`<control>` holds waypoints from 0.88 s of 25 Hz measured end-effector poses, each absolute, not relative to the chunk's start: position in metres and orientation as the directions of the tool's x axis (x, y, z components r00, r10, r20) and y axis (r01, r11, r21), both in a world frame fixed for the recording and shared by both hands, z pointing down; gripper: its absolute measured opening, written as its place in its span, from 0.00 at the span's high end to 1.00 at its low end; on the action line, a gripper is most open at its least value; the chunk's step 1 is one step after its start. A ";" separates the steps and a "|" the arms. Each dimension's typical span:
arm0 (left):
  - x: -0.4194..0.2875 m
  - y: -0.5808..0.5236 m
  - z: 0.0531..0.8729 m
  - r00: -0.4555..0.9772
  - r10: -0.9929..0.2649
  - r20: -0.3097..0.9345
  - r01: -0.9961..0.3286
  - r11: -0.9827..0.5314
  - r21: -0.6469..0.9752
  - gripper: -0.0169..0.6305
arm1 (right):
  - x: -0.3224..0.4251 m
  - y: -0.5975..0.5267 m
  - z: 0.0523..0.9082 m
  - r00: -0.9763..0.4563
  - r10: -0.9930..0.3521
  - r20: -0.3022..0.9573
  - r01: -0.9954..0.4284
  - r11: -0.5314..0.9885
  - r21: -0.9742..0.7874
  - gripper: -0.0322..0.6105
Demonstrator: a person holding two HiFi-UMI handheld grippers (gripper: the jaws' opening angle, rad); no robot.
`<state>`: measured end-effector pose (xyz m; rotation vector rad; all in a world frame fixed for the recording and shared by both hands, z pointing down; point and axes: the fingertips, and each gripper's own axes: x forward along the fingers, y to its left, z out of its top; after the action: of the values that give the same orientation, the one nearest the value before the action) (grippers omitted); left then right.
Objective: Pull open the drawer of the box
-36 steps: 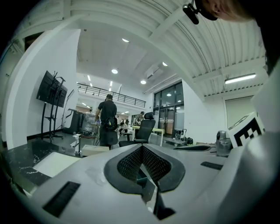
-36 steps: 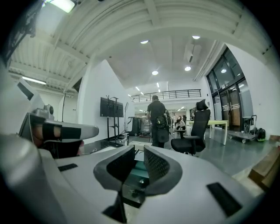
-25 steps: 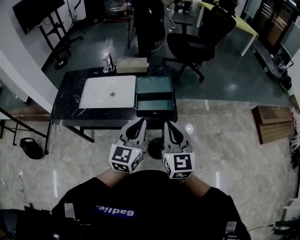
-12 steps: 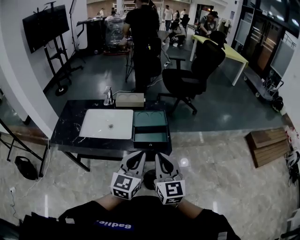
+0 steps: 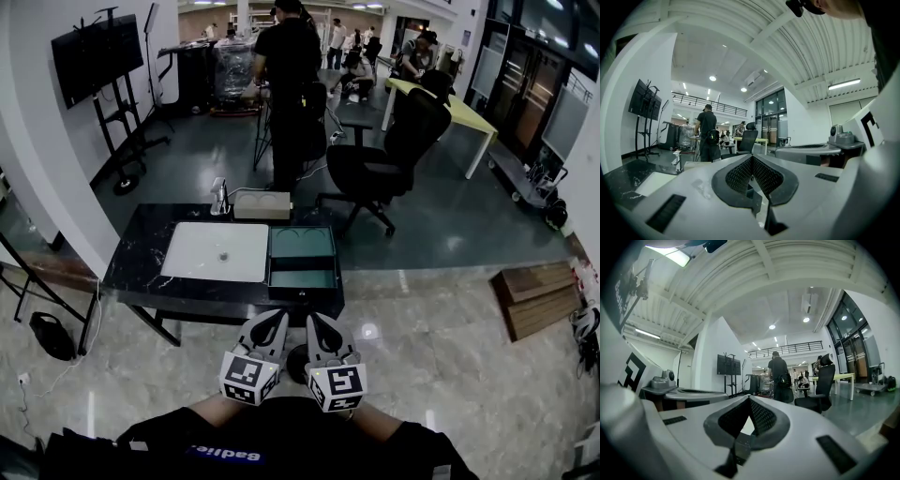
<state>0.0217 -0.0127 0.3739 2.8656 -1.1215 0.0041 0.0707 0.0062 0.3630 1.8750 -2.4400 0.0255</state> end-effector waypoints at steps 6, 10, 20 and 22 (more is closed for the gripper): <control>0.020 -0.011 0.375 0.730 -0.683 0.023 -0.683 -0.728 0.057 0.99 | 0.070 0.008 0.367 -0.260 -0.964 0.063 -0.965 0.261 0.018 0.95; 0.020 -0.010 0.373 0.729 -0.684 0.020 -0.684 -0.727 0.055 0.99 | 0.070 0.009 0.366 -0.262 -0.963 0.060 -0.965 0.263 0.018 0.95; 0.019 -0.011 0.372 0.731 -0.682 0.017 -0.682 -0.729 0.055 0.99 | 0.069 0.006 0.365 -0.265 -0.962 0.058 -0.963 0.267 0.023 0.95; 0.018 -0.012 0.371 0.729 -0.685 0.017 -0.684 -0.727 0.055 0.99 | 0.069 0.005 0.364 -0.266 -0.962 0.059 -0.963 0.268 0.023 0.95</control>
<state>0.0182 -0.0118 0.3714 2.8675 -1.1364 -0.0073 0.0688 0.0055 0.3644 1.8646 -2.4516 0.0265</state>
